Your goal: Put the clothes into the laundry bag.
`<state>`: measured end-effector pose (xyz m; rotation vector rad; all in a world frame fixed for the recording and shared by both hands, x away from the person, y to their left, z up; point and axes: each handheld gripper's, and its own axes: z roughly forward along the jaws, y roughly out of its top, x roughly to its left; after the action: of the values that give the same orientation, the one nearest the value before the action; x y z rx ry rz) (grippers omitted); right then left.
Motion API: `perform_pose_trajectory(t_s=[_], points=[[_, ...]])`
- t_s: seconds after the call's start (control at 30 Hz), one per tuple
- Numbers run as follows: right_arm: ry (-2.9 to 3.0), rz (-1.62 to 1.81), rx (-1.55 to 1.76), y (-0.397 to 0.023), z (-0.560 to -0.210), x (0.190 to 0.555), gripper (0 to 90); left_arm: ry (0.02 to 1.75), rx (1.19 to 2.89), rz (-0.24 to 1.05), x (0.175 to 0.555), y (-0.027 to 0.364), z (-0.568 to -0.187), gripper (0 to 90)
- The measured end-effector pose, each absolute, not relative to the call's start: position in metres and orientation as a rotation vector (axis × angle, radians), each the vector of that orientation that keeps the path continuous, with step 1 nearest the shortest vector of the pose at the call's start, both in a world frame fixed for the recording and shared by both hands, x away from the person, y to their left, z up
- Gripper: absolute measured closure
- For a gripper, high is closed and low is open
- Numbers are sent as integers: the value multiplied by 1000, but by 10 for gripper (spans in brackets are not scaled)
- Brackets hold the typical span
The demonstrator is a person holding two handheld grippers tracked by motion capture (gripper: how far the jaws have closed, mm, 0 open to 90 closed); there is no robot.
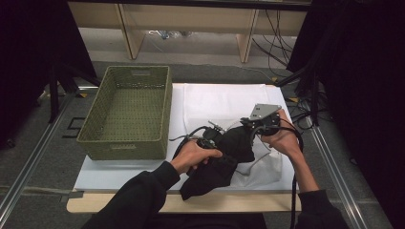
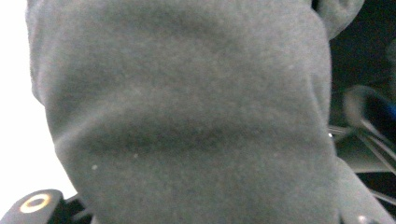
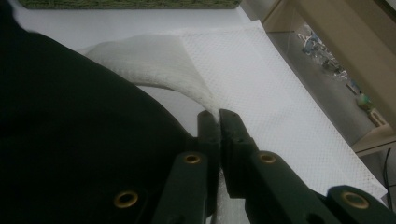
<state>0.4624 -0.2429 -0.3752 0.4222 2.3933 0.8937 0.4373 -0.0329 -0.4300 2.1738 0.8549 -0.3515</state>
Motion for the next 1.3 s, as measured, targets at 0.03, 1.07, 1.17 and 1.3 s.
perform_pose_trajectory(t_s=[0.03,1.07,1.17,1.3], points=[[2400,892,419,-243,-375,462,881,886,2184,-337,441,-35,-436,481],[2398,887,400,-243,-376,461,880,729,2109,-26,386,4,-395,175],[2398,888,401,-243,-376,461,881,726,2145,19,372,7,-400,172],[2403,886,420,-242,-376,460,881,703,2207,-18,367,7,-435,165]])
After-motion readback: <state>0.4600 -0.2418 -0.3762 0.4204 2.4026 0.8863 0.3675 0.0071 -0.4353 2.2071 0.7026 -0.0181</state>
